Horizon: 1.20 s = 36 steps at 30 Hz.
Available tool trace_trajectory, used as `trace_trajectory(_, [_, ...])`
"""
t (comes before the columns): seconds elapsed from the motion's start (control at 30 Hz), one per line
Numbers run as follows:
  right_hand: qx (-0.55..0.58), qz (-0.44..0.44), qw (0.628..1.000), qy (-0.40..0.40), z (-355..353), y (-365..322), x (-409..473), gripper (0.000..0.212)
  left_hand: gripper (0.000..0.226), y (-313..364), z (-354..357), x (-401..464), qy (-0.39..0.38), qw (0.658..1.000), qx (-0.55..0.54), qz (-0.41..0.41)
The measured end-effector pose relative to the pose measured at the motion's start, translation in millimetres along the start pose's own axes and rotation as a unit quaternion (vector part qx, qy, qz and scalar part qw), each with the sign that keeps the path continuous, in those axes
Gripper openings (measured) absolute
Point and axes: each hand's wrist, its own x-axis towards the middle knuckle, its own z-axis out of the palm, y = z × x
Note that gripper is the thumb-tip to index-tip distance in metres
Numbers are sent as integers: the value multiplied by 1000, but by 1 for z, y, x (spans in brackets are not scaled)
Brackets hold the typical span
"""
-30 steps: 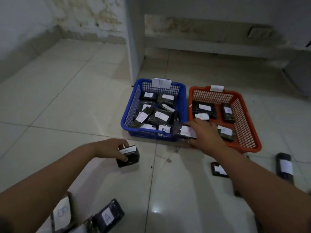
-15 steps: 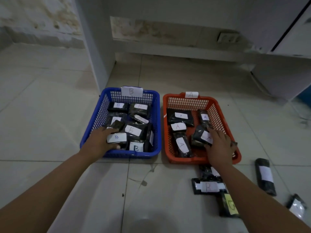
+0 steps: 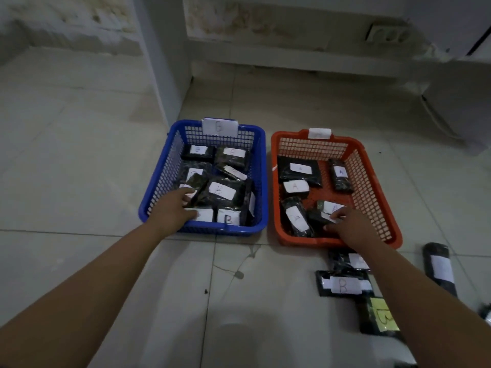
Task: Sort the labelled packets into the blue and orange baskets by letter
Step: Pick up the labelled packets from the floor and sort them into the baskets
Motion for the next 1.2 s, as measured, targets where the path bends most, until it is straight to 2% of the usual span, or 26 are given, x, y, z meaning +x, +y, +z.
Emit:
trace_trajectory(0.07, [-46, -66, 991, 105, 3, -3, -12, 40, 49, 0, -3, -10, 44, 997, -55, 31])
trace_trajectory(0.13, [-72, -141, 970, 185, 9, -15, -28, 33, 39, -2, -11, -23, 97, 992, -57, 63])
trace_trajectory(0.2, [-62, -225, 947, 221, 15, -39, -51, 24, 34, -11, -20, -42, 152, 983, -23, 104])
trace_trajectory(0.27, [-44, -302, 927, 216, 24, -70, -78, 21, 30, -27, -28, -67, 184, 969, 26, 166])
trace_trajectory(0.33, [-23, -353, 918, 177, 39, -98, -108, 23, 29, -49, -37, -93, 161, 955, 118, 219])
trace_trajectory(0.4, [-18, -406, 905, 128, 62, -119, -138, 25, 32, -76, -48, -119, 94, 939, 217, 249])
trace_trajectory(0.53, [-2, -507, 862, 4, 106, -145, -199, 30, 32, -132, -76, -172, -18, 912, 334, 239])
trace_trajectory(0.7, [-65, -606, 765, -208, 152, -173, -253, 46, 43, -193, -119, -238, -90, 906, 386, 148])
trace_trajectory(0.83, [-186, -637, 690, -289, 181, -186, -270, 79, 62, -221, -123, -281, -106, 901, 398, 135])
trace_trajectory(0.9, [-231, -646, 666, -292, 190, -191, -273, 86, 64, -232, -124, -290, -96, 907, 392, 121])
trace_trajectory(1.07, [-242, -658, 660, -270, 202, -194, -269, 82, 65, -231, -131, -285, -67, 910, 400, 85])
trace_trajectory(1.2, [-205, -638, 690, -274, 201, -192, -262, 63, 59, -227, -137, -273, -71, 891, 444, 56])
